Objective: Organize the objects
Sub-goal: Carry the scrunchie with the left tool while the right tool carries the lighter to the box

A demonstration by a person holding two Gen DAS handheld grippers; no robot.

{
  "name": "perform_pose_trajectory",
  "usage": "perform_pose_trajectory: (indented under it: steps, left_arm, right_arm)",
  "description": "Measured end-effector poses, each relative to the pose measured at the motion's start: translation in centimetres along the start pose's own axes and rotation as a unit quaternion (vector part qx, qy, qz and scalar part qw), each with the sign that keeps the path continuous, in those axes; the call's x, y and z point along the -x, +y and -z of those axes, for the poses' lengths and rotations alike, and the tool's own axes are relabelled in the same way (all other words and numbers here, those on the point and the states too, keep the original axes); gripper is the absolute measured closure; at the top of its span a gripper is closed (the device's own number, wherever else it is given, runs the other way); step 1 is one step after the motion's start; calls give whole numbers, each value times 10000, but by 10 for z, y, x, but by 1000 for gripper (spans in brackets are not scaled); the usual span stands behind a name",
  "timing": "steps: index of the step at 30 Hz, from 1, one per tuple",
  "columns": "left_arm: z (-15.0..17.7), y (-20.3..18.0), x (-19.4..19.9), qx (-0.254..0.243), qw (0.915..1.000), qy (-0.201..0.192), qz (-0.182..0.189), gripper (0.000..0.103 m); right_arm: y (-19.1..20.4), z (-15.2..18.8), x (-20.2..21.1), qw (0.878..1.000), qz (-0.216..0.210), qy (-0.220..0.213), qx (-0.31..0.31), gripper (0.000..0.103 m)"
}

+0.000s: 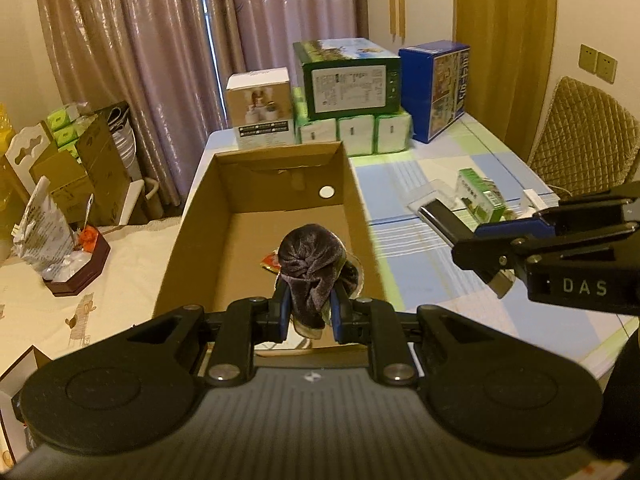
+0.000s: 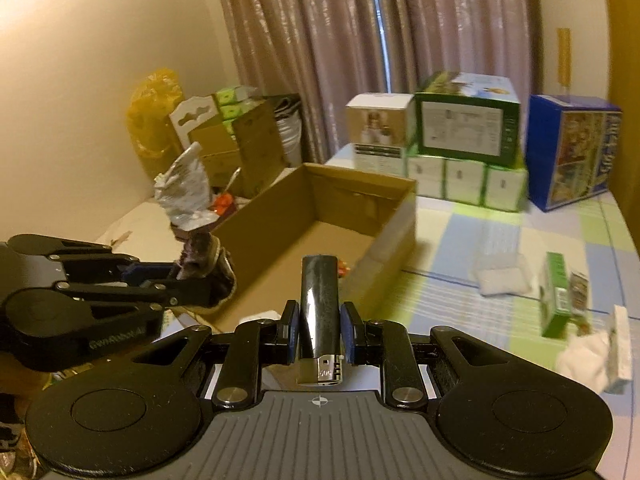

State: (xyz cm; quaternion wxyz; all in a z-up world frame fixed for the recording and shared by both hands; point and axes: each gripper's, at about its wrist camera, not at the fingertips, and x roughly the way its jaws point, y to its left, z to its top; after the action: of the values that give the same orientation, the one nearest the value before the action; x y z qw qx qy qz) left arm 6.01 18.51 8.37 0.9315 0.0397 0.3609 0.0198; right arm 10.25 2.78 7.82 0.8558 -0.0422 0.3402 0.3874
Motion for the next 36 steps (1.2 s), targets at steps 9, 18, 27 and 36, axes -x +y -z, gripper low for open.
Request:
perform_pose_trajectory:
  steps: [9,18,27,36]
  left_arm:
    - [-6,31,-19,12,9999,132,-74,87]
    - [-16,66,-43,51,9994,286,-213,87]
    - [-17,75,-67,35,9990,419,-131,87]
    - [-26,77,-97,-108,9983,552,-118,86]
  right_arm:
    - [16,-11,-34,9997,-157,182,42,84]
    - [14,-27,-69,9991,-214,341,-166,84]
    - [9,-33,-97,9981,-216,457,-352,84]
    - [7,-42,-128,9976,-116,608,-311,84]
